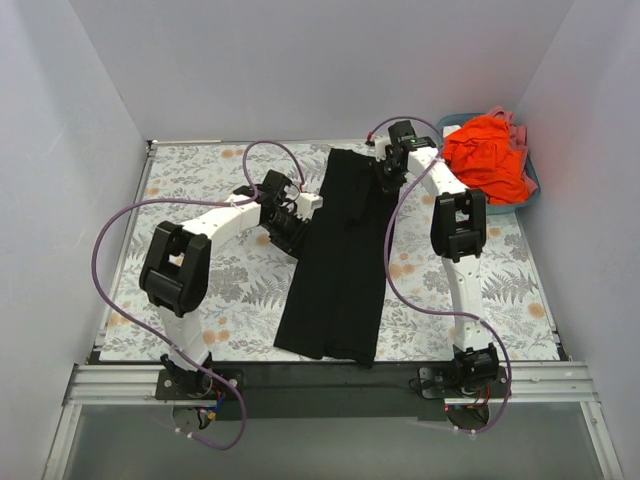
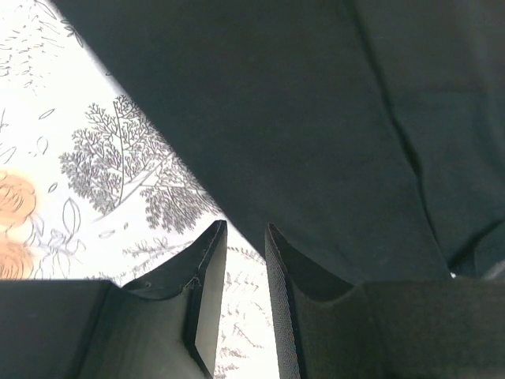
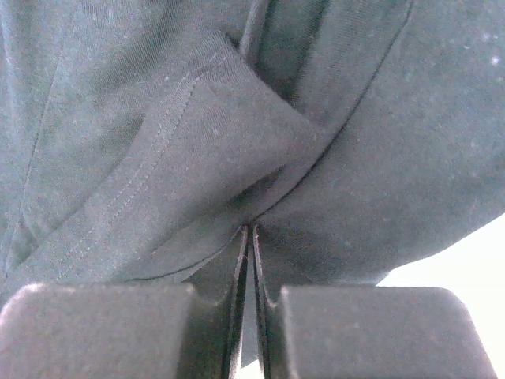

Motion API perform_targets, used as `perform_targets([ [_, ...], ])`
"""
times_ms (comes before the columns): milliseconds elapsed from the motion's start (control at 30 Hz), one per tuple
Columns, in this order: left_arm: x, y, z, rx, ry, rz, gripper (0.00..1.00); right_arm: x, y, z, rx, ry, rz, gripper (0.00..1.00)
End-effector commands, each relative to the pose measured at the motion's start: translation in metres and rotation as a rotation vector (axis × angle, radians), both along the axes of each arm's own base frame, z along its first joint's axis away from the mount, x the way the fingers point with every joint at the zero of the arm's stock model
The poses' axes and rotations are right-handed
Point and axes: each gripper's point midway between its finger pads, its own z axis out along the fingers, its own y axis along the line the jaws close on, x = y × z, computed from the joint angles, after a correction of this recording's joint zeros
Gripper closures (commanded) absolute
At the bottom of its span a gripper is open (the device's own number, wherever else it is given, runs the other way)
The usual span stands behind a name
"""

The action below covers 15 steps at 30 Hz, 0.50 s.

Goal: Fold and stack the t-shirts
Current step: Fold the tshirt

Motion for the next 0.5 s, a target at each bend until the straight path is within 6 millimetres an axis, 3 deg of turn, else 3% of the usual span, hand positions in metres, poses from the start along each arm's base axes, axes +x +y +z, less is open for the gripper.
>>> perform_targets([
  [0,0.002,-0.005,0.039,-0.082,-0.083,0.008,0.75,0.000,0.033,-0.028,-0.010,0.004,0.047,0.89],
  [133,-0.008,-0.006,0.044,-0.119,-0.050,0.037,0.75,0.005,0.087,-0.018,0.080,-0.075,0.150,0.83],
  [233,-0.013,-0.004,0.044,-0.125,-0.032,0.063,0.74,0.034,0.106,0.004,0.077,-0.242,0.147,0.76],
  [333,-0.014,-0.003,0.047,-0.141,-0.029,0.089,0.71,0.065,0.096,0.033,0.035,-0.395,0.091,0.75],
  [400,-0.013,-0.005,0.052,-0.173,-0.025,0.097,0.69,0.075,0.087,0.052,0.039,-0.445,0.069,0.75],
  [433,-0.009,-0.008,0.056,-0.187,-0.039,0.099,0.69,0.080,0.078,0.076,0.052,-0.482,0.052,0.75],
  [467,-0.008,-0.010,0.059,-0.198,-0.041,0.093,0.68,0.078,0.077,0.087,0.075,-0.488,0.064,0.73],
])
